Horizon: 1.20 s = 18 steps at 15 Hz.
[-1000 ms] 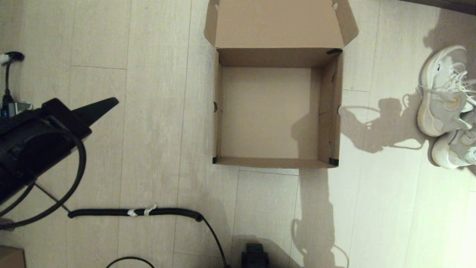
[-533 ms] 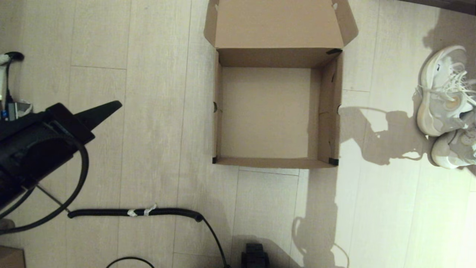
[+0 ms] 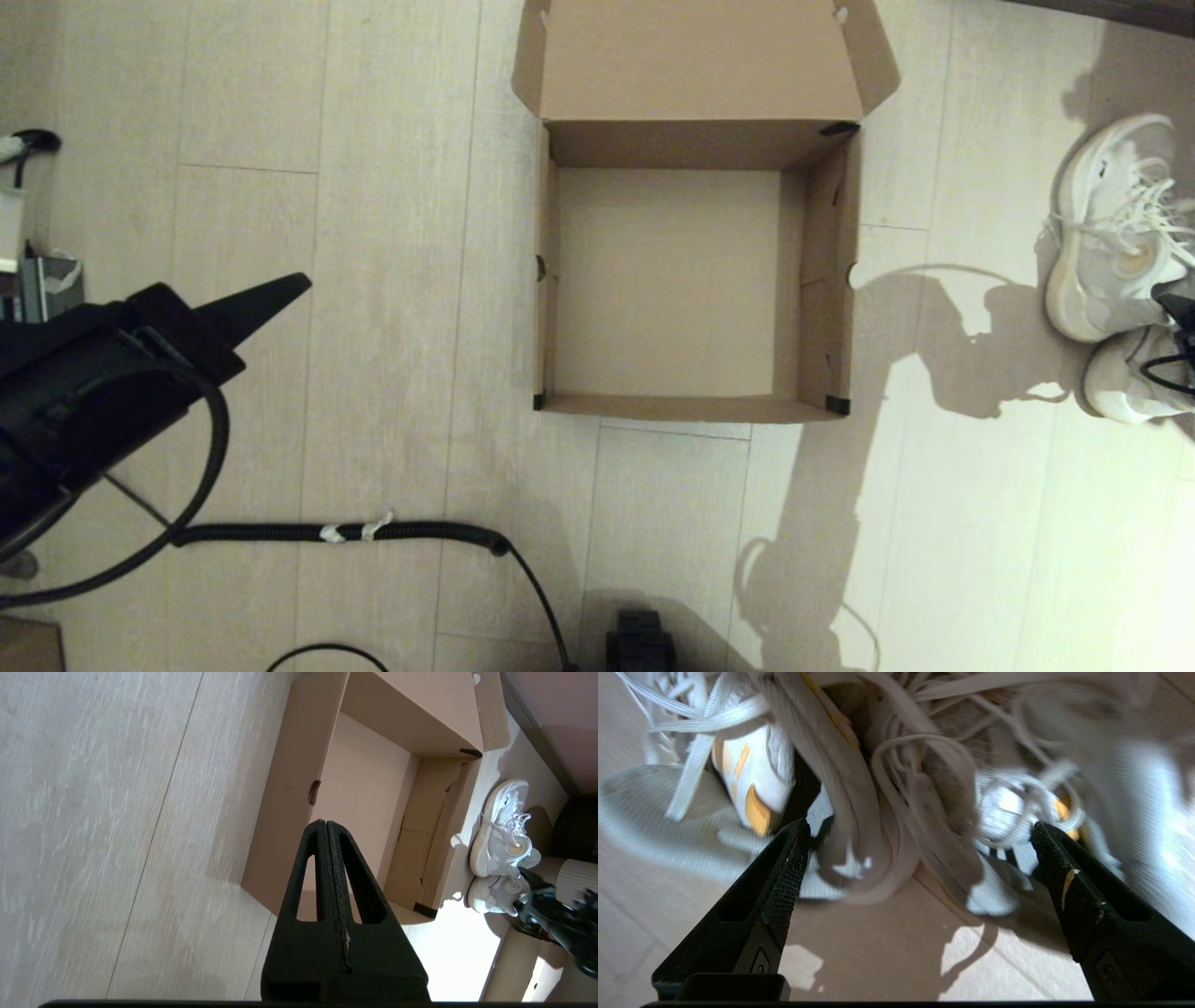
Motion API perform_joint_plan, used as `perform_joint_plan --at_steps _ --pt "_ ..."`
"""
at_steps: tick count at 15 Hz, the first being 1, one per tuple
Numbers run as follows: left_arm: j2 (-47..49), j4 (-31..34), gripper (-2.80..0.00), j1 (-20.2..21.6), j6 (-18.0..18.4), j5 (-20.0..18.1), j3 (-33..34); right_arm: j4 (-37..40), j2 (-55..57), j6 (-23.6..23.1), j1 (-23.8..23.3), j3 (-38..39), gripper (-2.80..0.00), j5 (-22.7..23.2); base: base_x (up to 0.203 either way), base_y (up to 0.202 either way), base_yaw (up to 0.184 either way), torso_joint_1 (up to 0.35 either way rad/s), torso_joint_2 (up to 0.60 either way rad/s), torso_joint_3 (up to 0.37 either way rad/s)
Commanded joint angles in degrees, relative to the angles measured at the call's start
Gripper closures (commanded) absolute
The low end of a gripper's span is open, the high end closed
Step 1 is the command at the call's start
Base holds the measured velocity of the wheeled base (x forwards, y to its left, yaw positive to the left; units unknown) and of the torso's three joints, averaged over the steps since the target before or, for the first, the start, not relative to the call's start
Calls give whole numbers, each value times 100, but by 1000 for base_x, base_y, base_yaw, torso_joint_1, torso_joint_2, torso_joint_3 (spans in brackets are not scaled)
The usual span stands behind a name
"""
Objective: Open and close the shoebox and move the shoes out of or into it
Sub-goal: Put the shoes into the shoe box
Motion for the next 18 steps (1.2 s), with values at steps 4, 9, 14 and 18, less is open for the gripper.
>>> perform_joint_plan --at_steps 4,9,14,18 --pt "-107 -29 0 -2 -15 -1 211 -21 870 -687 318 -1053 0 -317 0 0 0 0 0 0" --pt "-203 -11 0 3 -6 26 289 123 685 -1261 387 -1121 0 -345 0 0 0 0 0 0" --pt "-543 41 0 7 -6 26 438 1601 -651 -1721 382 -868 0 -338 0 0 0 0 0 0" --pt "-853 64 0 7 -6 35 607 3598 -2150 -1919 309 -830 0 -153 0 0 0 0 0 0"
